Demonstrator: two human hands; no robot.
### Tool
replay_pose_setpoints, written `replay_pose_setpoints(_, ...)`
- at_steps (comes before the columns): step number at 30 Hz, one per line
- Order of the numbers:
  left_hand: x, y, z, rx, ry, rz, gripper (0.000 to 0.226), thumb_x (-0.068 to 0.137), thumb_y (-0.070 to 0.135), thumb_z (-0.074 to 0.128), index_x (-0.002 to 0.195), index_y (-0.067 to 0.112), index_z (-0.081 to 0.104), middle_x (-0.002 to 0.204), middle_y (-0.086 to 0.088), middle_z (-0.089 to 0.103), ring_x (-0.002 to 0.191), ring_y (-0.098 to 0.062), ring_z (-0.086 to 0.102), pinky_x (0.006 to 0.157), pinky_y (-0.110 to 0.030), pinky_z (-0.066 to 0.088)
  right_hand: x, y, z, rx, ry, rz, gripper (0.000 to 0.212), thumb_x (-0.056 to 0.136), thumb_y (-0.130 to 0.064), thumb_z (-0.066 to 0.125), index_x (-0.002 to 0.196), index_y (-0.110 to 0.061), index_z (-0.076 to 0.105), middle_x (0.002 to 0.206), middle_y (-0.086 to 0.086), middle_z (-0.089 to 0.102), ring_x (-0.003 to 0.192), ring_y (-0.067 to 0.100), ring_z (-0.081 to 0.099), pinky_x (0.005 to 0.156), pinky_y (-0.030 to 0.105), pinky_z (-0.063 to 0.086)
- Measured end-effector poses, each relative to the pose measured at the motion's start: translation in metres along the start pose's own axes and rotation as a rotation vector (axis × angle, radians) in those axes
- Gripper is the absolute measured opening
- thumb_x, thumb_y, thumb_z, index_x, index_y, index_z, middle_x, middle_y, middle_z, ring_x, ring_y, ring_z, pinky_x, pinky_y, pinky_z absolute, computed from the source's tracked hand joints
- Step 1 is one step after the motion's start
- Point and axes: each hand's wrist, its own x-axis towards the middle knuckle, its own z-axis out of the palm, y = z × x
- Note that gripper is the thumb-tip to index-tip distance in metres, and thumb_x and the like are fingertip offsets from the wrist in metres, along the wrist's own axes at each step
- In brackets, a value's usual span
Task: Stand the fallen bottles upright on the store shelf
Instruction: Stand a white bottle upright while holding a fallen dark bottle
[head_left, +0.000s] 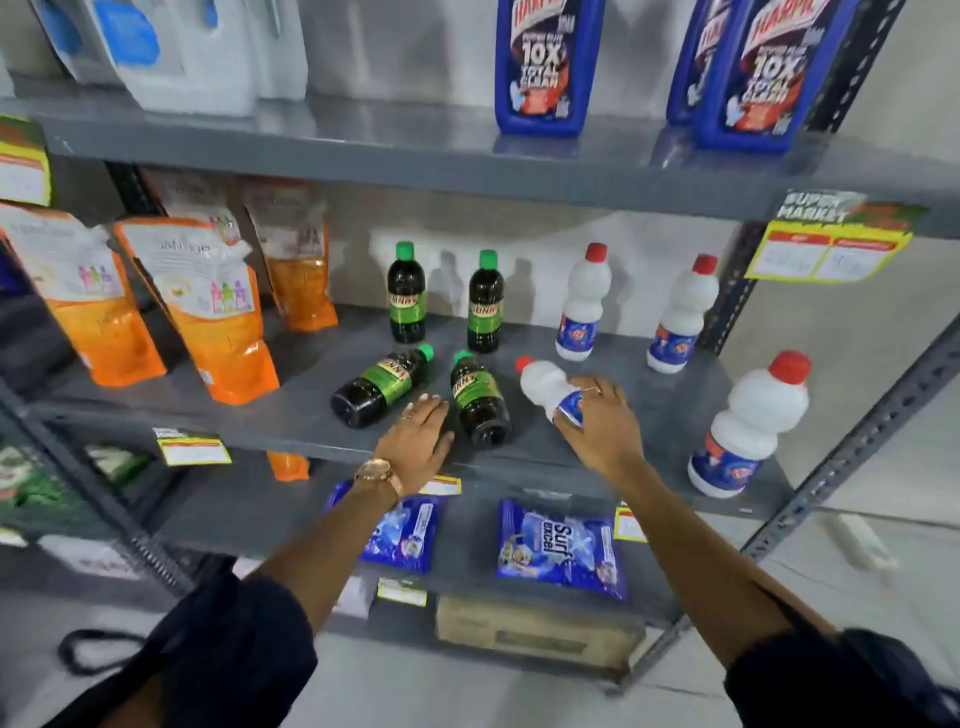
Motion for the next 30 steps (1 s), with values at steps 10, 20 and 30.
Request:
replay_pose_setpoints(10, 0.045, -0.037, 0.031, -0.018, -0.118, -0.066, 0.058, 0.091, 0.035, 0.03, 0.139, 0.004, 0.028, 0.15, -0.017, 0.029, 0.138, -0.031, 0.023, 0.115, -0.04, 0.02, 0.061, 0.016, 0.015, -0.067, -0.407, 0.435, 0.073, 0.061, -0.052, 0.079, 0.113, -0.009, 0.051, 0.113, 0.009, 0.06, 0.095, 0.026, 0.055, 0.077, 0.035, 0.046)
replay_pose_setpoints(20, 0.047, -0.046, 0.044, -0.04, -0.032, -0.036, 0.07, 0.084, 0.048, 0.015, 0.14, 0.009, 0.028, 0.15, -0.013, 0.03, 0.139, -0.028, 0.023, 0.114, -0.042, 0.021, 0.047, 0.012, 0.035, 0.213, 0.121, 0.463, 0.06, 0.063, -0.045, 0.079, 0.11, -0.018, 0.054, 0.097, -0.003, 0.061, 0.085, 0.018, 0.059, 0.07, 0.03, 0.046)
replay_pose_setpoints(30, 0.047, -0.042, 0.043, -0.021, -0.062, -0.077, 0.069, 0.084, 0.048, 0.015, 0.142, 0.011, 0.025, 0.152, -0.011, 0.027, 0.14, -0.028, 0.02, 0.113, -0.044, 0.023, 0.062, 0.021, 0.058, 0.849, 0.56, 0.369, 0.078, 0.063, -0.022, 0.087, 0.126, -0.013, 0.04, 0.119, -0.001, 0.056, 0.106, 0.015, 0.057, 0.08, 0.007, 0.048)
